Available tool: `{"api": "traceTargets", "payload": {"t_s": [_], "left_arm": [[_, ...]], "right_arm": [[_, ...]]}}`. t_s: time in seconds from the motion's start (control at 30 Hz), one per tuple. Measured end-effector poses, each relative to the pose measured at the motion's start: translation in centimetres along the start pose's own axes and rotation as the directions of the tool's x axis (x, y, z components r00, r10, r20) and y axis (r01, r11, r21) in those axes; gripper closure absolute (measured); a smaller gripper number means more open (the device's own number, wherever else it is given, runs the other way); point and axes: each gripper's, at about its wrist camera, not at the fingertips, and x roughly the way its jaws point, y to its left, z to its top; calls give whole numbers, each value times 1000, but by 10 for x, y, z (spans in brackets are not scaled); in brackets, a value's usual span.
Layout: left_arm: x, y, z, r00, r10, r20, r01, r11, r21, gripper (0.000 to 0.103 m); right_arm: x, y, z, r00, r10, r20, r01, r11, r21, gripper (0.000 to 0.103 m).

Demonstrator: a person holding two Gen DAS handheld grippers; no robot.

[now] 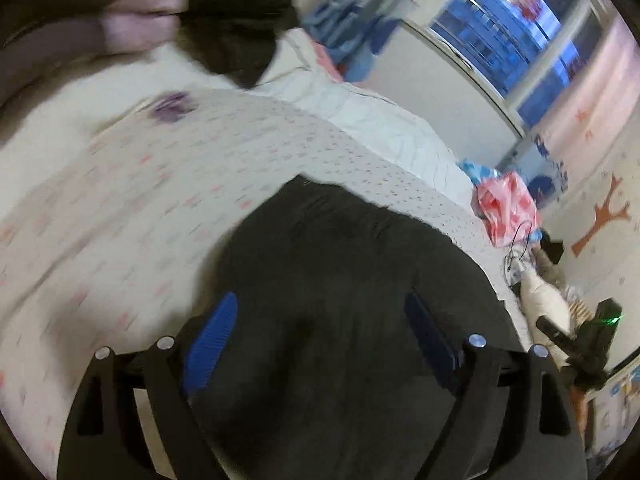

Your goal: Fold large clothes

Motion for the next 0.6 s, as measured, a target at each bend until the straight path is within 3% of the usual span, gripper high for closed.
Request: {"api": "traceTargets", "payload": {"t_s": [0.03,0.1,0.2,0.27,0.37,0.43,0.5,0.53,0.6], "left_arm": [[-10,9,-7,1000,-13,-8,13,999,-33,20],[-29,32,-29,997,-51,-51,42,987,-155,19],[-36,51,-54,985,-139,-100,105,951,-290,19],[-34,53,-69,971,-200,-129,145,927,-346,19],[-14,48,-85,941,-274,-198,176,897,-406,19],[1,43,-97,919,-314,-240,180,872,-454,19],[13,37,-106,906,-334,-261,184,864,-468,19],[20,34,-112,897,-352,-268,188,851,-490,19],[28,31,-116,888,-384,-252,210,827,-521,18]], "right_arm": [[12,21,-9,998,-14,-58,10,998,-69,8],[51,44,-34,972,-73,-221,37,985,-166,7],[38,51,-39,975,-80,-205,58,992,-110,8],[7,65,-42,991,13,-135,-26,996,-89,8],[-38,116,-61,994,71,-86,-93,950,-299,8],[-50,143,-81,991,62,-117,-108,891,-441,8],[-45,146,-93,987,17,-161,-93,875,-475,8],[-44,144,-94,983,16,-180,-99,883,-459,8],[-36,118,-92,971,62,-230,-133,941,-310,7]]}}
